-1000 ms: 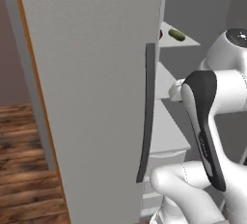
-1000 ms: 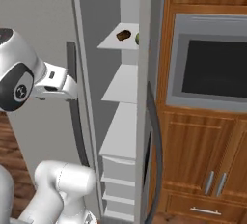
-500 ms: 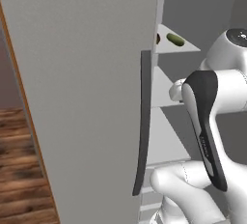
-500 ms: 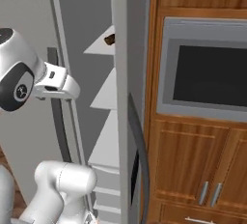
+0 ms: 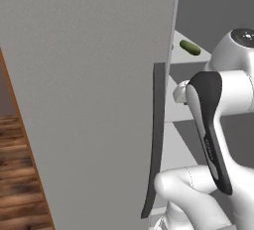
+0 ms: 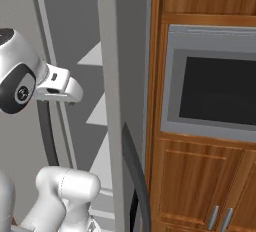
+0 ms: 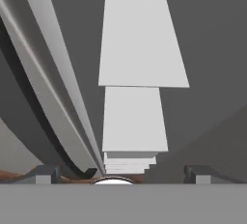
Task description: Take the sweet potato and cucumber out of the freezer and place them in the tupperware container on the counter. Then put the tupperware containing the vegetables back in the freezer.
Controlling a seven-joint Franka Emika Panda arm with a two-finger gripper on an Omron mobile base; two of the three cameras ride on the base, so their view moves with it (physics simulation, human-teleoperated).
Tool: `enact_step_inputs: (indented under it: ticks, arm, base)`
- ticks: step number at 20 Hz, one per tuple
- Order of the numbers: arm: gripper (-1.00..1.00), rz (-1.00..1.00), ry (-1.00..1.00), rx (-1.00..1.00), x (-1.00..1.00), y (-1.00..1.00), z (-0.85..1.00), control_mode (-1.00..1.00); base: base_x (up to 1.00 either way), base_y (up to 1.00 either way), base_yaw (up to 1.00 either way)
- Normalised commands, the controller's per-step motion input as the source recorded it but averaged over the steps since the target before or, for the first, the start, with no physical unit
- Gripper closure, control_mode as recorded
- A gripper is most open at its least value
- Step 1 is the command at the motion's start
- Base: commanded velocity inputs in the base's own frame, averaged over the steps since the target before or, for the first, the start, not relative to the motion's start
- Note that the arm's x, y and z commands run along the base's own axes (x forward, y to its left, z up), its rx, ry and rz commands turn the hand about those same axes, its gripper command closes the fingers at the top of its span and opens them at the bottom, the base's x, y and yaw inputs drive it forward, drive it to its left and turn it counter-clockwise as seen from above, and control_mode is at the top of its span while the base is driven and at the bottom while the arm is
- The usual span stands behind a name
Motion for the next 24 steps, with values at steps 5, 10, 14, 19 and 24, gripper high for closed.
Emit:
enact_step_inputs:
  ticks: [5,10,14,19,24]
  arm:
    - [-1.0,0.0,-0.01,0.02,0.0,-0.15,0.04,-1.0]
    - [-1.0,0.0,-0.1,0.05,0.01,-0.44,0.28,-1.0]
    - [-1.0,0.0,-0.09,0.02,0.23,-0.3,0.33,-1.0]
    - [-1.0,0.0,-0.07,0.0,0.36,-0.05,0.32,-1.0]
    - [-1.0,0.0,-0.03,0.0,0.45,-0.09,0.32,-1.0]
  base:
    - [0.2,-0.17,0.0]
    - [0.0,0.0,0.0]
    - [0.0,0.0,0.0]
    - [0.0,0.0,0.0]
    - [0.0,0.0,0.0]
